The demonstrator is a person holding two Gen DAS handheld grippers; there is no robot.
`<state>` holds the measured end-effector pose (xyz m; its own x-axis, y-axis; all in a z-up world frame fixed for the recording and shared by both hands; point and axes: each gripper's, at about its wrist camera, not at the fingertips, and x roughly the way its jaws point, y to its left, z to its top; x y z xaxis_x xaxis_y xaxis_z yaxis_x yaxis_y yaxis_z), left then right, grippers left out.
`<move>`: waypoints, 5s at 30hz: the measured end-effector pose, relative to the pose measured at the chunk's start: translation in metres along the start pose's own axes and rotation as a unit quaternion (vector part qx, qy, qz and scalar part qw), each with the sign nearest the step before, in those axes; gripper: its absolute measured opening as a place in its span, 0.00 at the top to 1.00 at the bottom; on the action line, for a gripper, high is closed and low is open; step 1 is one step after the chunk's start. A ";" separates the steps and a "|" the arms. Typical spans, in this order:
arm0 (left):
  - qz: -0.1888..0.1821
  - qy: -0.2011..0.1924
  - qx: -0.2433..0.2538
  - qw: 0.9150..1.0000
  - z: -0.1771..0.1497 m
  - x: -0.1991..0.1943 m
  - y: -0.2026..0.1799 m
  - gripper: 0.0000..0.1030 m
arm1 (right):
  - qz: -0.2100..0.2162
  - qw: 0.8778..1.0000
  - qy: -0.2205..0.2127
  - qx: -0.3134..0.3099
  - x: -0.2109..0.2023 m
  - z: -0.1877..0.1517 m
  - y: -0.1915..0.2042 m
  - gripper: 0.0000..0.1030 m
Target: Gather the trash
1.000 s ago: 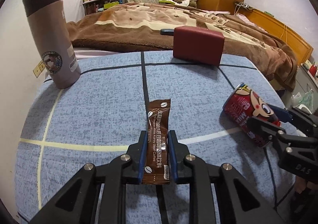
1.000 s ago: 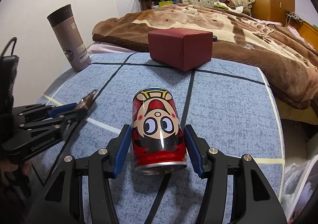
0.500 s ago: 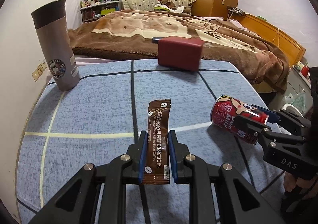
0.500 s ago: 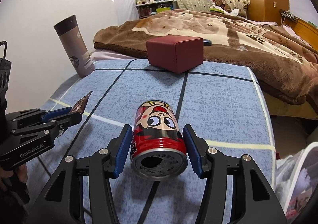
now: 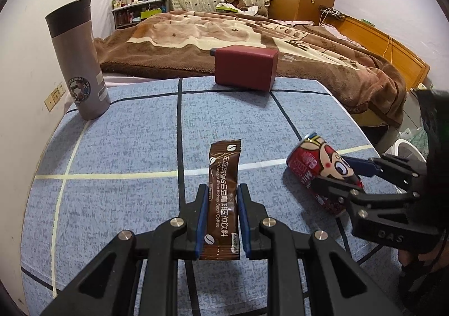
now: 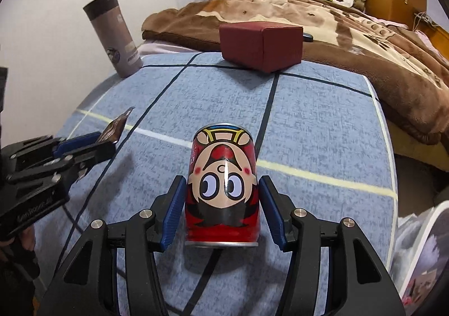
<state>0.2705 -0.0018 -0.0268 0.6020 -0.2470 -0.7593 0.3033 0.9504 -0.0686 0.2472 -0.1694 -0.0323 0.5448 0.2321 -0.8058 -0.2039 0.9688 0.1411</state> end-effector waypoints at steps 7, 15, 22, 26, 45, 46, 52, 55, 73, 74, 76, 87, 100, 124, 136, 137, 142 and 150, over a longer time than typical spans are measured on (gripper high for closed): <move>0.002 0.001 0.002 1.000 0.000 0.000 -0.002 0.79 | -0.013 1.000 0.008 0.022 0.008 0.000 -0.004 0.47; -0.007 -0.005 0.012 1.000 -0.002 -0.009 -0.019 0.79 | -0.014 0.999 -0.030 0.042 -0.020 -0.012 -0.014 0.48; -0.029 -0.021 0.033 0.999 -0.002 -0.026 -0.053 0.79 | -0.021 0.996 -0.057 0.064 -0.057 -0.026 -0.033 0.47; -0.039 -0.032 0.051 0.997 0.000 -0.038 -0.077 0.79 | -0.037 0.993 -0.074 0.079 -0.078 -0.034 -0.049 0.47; -0.122 -0.044 0.119 0.984 -0.002 -0.051 -0.209 0.79 | -0.127 0.975 -0.118 0.139 -0.160 -0.093 -0.127 0.47; -0.127 -0.041 0.123 0.983 -0.002 -0.049 -0.217 0.79 | -0.133 0.974 -0.116 0.139 -0.162 -0.095 -0.131 0.47; -0.151 -0.026 0.144 0.978 -0.004 -0.038 -0.260 0.79 | -0.158 0.966 -0.118 0.170 -0.171 -0.109 -0.163 0.47; -0.152 -0.024 0.152 0.976 -0.006 -0.032 -0.280 0.79 | -0.170 0.962 -0.108 0.186 -0.169 -0.118 -0.182 0.47; -0.162 0.002 0.152 0.975 -0.018 -0.011 -0.328 0.67 | -0.193 0.954 -0.068 0.221 -0.163 -0.147 -0.226 0.47; -0.162 0.002 0.150 0.975 -0.018 -0.011 -0.328 0.58 | -0.194 0.954 -0.068 0.220 -0.163 -0.147 -0.225 0.47; -0.161 0.001 0.144 0.976 -0.019 -0.012 -0.327 0.50 | -0.198 0.953 -0.070 0.218 -0.164 -0.148 -0.225 0.47; -0.150 -0.018 0.140 0.978 -0.022 -0.027 -0.322 0.39 | -0.198 0.953 -0.107 0.204 -0.180 -0.145 -0.211 0.46; -0.115 -0.079 0.107 0.984 -0.058 -0.071 -0.294 0.37 | -0.207 0.944 -0.168 0.192 -0.198 -0.170 -0.159 0.46; -0.063 -0.126 0.083 0.987 -0.109 -0.106 -0.260 0.35 | -0.240 0.933 -0.205 0.175 -0.200 -0.201 -0.107 0.46; -0.053 -0.122 0.077 0.988 -0.111 -0.109 -0.257 0.35 | -0.241 0.931 -0.208 0.177 -0.201 -0.203 -0.103 0.46; -0.053 -0.123 0.077 0.988 -0.110 -0.109 -0.257 0.35 | -0.242 0.931 -0.208 0.176 -0.202 -0.203 -0.103 0.46; -0.048 -0.126 0.077 0.988 -0.110 -0.110 -0.258 0.35 | -0.241 0.932 -0.207 0.175 -0.201 -0.203 -0.101 0.46; -0.046 -0.127 0.075 0.988 -0.110 -0.111 -0.258 0.35 | -0.241 0.931 -0.208 0.175 -0.202 -0.203 -0.100 0.46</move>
<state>0.0438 -0.1986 0.0043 0.7268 -0.3892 -0.5660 0.4604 0.8875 -0.0191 -0.0074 -0.3305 -0.0001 0.7874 -0.2951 -0.5413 0.3849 0.9211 0.0577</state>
